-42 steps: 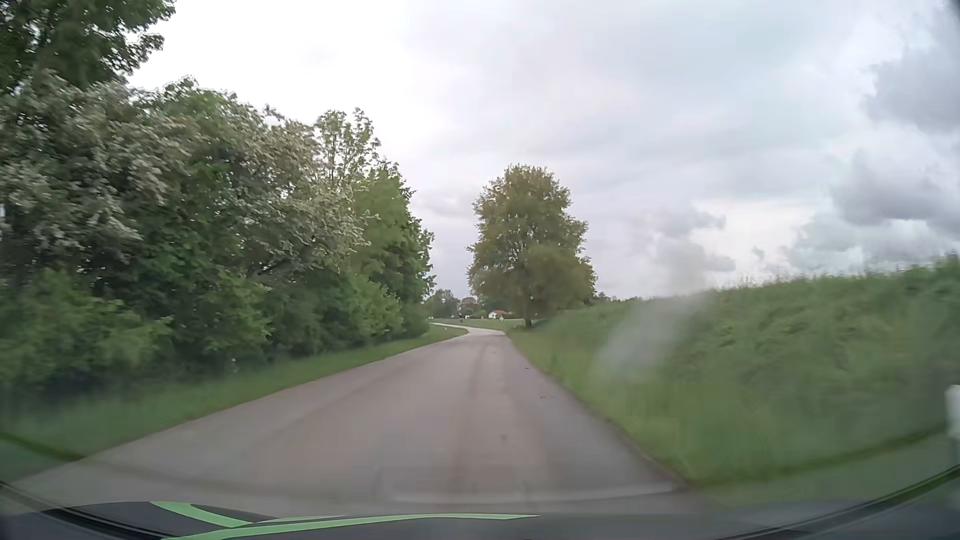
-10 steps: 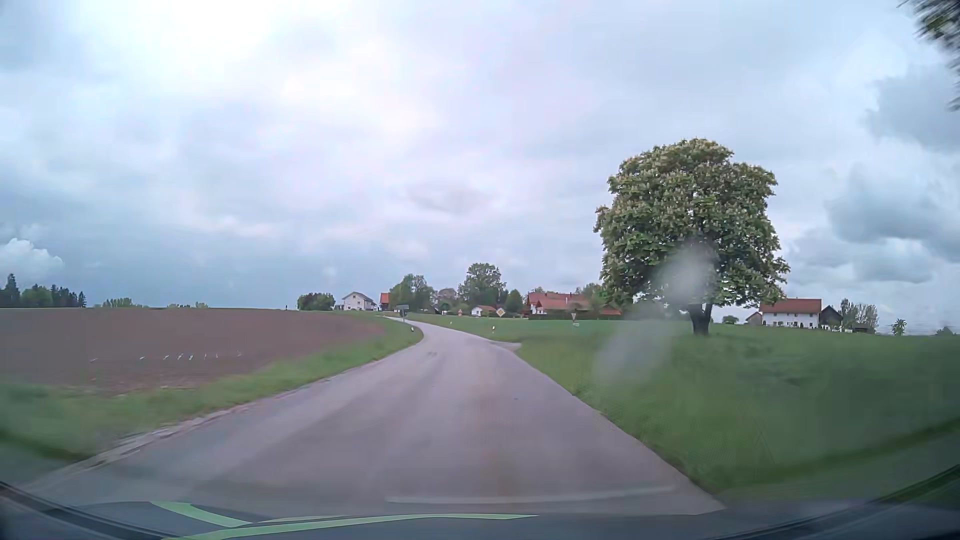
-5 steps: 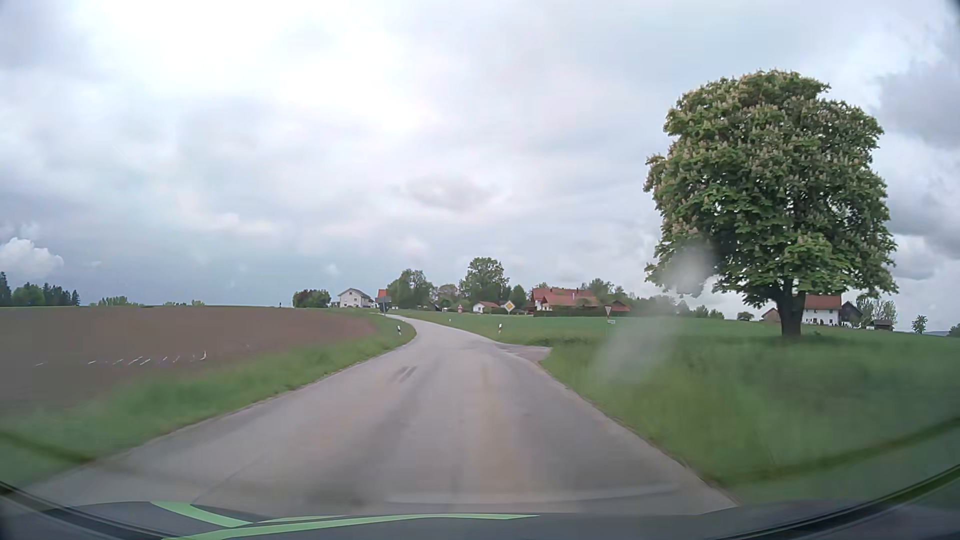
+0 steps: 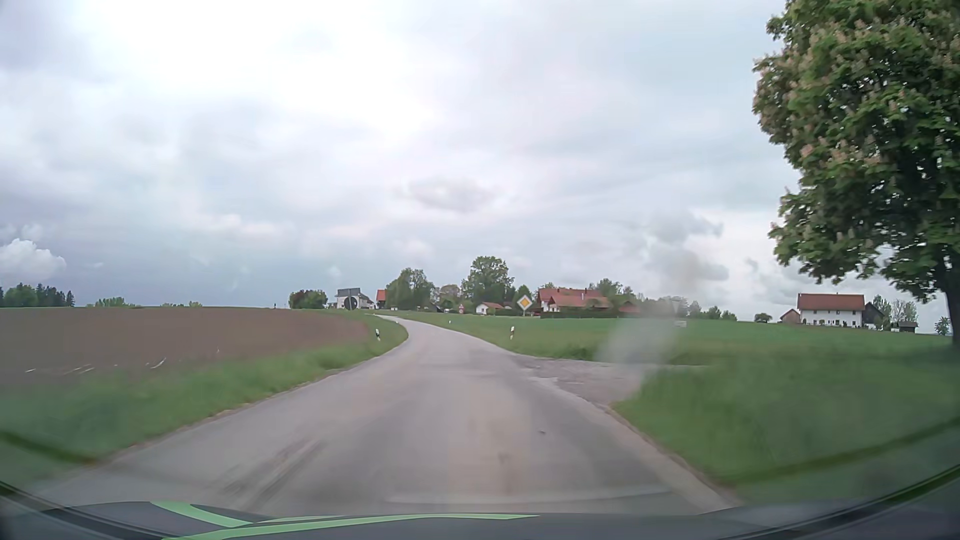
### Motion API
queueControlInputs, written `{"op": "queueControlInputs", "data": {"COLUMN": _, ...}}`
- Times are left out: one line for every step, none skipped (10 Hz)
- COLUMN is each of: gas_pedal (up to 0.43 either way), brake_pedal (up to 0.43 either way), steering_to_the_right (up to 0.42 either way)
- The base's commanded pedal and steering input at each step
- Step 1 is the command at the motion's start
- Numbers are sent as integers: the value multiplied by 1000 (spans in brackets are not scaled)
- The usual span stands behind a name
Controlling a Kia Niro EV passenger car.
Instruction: Follow the waypoints while adhering to traffic rules and regulations
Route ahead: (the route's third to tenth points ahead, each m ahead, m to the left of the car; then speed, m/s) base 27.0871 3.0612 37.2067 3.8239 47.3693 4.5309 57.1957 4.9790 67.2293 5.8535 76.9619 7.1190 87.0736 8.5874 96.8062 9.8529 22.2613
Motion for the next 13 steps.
{"op": "queueControlInputs", "data": {"gas_pedal": 0, "brake_pedal": 0, "steering_to_the_right": -9}}
{"op": "queueControlInputs", "data": {"gas_pedal": 0, "brake_pedal": 0, "steering_to_the_right": -10}}
{"op": "queueControlInputs", "data": {"gas_pedal": 0, "brake_pedal": 0, "steering_to_the_right": -9}}
{"op": "queueControlInputs", "data": {"gas_pedal": 0, "brake_pedal": 0, "steering_to_the_right": -10}}
{"op": "queueControlInputs", "data": {"gas_pedal": 0, "brake_pedal": 0, "steering_to_the_right": -10}}
{"op": "queueControlInputs", "data": {"gas_pedal": 0, "brake_pedal": 0, "steering_to_the_right": -10}}
{"op": "queueControlInputs", "data": {"gas_pedal": 0, "brake_pedal": 0, "steering_to_the_right": -9}}
{"op": "queueControlInputs", "data": {"gas_pedal": 0, "brake_pedal": 0, "steering_to_the_right": -9}}
{"op": "queueControlInputs", "data": {"gas_pedal": 0, "brake_pedal": 0, "steering_to_the_right": -9}}
{"op": "queueControlInputs", "data": {"gas_pedal": 0, "brake_pedal": 0, "steering_to_the_right": -9}}
{"op": "queueControlInputs", "data": {"gas_pedal": 0, "brake_pedal": 0, "steering_to_the_right": -9}}
{"op": "queueControlInputs", "data": {"gas_pedal": 0, "brake_pedal": 0, "steering_to_the_right": -9}}
{"op": "queueControlInputs", "data": {"gas_pedal": 0, "brake_pedal": 0, "steering_to_the_right": -9}}
